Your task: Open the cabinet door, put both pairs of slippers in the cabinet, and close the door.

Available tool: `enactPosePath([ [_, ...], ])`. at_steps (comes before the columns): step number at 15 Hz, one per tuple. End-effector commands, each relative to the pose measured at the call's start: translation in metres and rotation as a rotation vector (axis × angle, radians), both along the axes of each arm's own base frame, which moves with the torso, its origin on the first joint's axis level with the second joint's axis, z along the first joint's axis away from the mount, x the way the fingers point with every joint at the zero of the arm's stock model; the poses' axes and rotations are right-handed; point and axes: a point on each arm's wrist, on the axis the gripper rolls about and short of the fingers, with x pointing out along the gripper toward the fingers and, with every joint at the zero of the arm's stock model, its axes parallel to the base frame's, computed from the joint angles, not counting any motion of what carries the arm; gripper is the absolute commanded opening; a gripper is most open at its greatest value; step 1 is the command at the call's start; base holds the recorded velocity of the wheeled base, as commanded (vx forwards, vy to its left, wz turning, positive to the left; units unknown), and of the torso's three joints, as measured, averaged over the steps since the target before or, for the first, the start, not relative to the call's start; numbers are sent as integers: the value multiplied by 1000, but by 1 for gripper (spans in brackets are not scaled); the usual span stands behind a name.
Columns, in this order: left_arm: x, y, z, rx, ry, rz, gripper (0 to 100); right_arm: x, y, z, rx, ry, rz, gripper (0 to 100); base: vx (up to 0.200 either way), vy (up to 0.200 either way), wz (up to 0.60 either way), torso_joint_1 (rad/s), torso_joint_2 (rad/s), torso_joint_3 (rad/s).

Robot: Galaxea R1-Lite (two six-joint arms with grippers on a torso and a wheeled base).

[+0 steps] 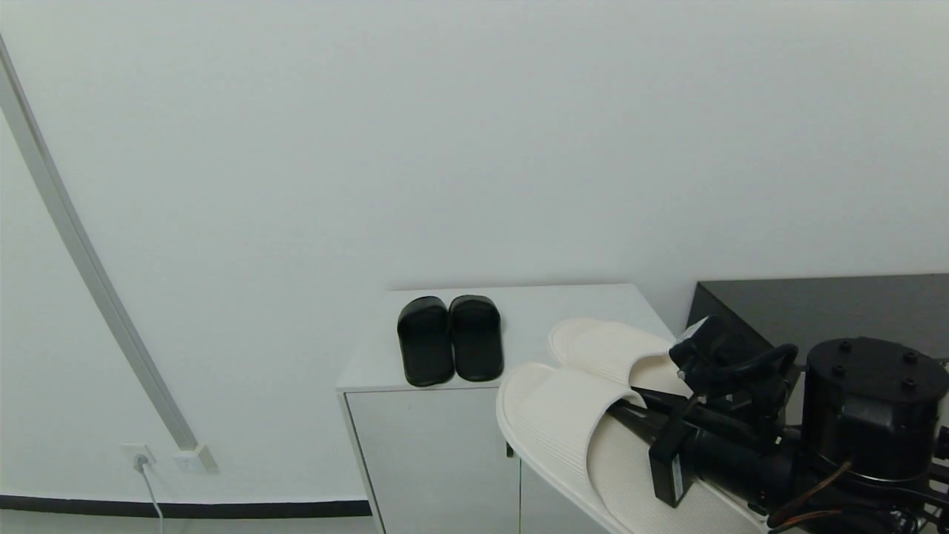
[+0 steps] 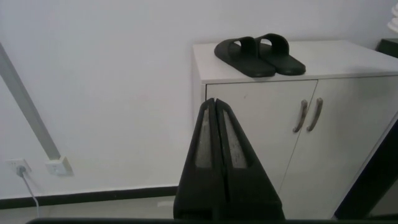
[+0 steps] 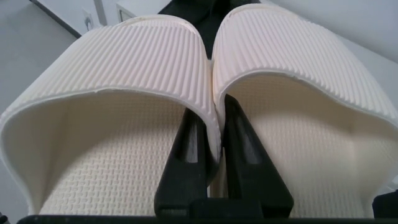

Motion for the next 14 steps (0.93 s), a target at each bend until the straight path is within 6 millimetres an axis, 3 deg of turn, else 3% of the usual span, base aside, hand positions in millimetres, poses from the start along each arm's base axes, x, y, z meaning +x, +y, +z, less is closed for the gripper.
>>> enactPosePath([
  [1, 0, 0, 0, 0, 0, 0, 0, -1, 0, -1, -3, 2, 1, 0, 0, 0, 0, -149, 349, 193],
  [8, 0, 0, 0, 0, 0, 2, 0, -4, 1, -6, -23, 14, 18, 0, 0, 0, 0, -166, 385, 217],
  [14, 0, 0, 0, 0, 0, 0, 0, -6, 0, -6, -21, -1, 18, 0, 0, 0, 0, -225, 544, 316],
])
